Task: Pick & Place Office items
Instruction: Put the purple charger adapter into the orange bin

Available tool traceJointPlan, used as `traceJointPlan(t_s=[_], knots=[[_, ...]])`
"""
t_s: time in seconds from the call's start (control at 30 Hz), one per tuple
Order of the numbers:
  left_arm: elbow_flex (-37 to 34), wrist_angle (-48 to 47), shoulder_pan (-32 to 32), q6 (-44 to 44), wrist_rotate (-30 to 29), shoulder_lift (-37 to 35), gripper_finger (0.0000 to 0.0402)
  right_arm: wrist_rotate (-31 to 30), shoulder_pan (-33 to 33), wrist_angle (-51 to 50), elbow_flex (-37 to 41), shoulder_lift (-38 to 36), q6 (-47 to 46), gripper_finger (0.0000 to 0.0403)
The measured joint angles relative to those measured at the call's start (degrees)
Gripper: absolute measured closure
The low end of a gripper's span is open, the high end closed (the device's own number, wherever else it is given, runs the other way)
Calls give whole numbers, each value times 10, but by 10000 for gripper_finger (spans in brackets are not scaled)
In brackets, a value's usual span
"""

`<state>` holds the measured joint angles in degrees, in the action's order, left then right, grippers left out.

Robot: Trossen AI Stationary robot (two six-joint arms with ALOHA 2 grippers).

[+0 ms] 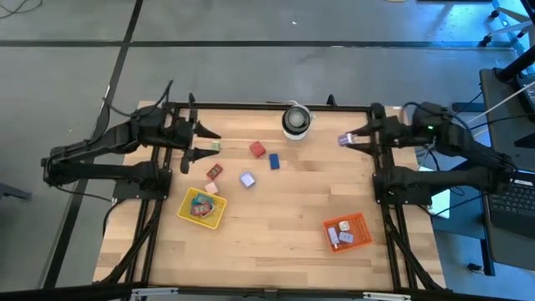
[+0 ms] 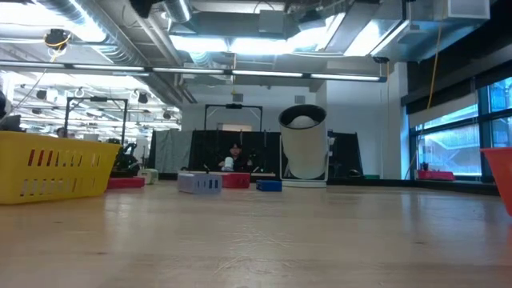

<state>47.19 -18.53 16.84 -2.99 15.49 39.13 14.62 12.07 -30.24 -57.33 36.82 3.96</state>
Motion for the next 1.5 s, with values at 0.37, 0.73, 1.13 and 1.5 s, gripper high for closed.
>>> traceJointPlan(t_s=[0.37, 0.73, 1.13, 1.5], knots=[[-95, 92, -30, 81, -5, -102, 188, 39, -42, -43, 154, -88, -159, 271], [-95, 50, -62, 84, -68, -89, 188, 17, -155, -37, 212, -99, -276, 271], [-96, 50, -97, 80, -71, -86, 188, -106, -335, -74, 224, -67, -487, 271], [-96, 50, -101, 52, -69, -86, 188, -193, -525, -79, 224, 113, -688, 271]])
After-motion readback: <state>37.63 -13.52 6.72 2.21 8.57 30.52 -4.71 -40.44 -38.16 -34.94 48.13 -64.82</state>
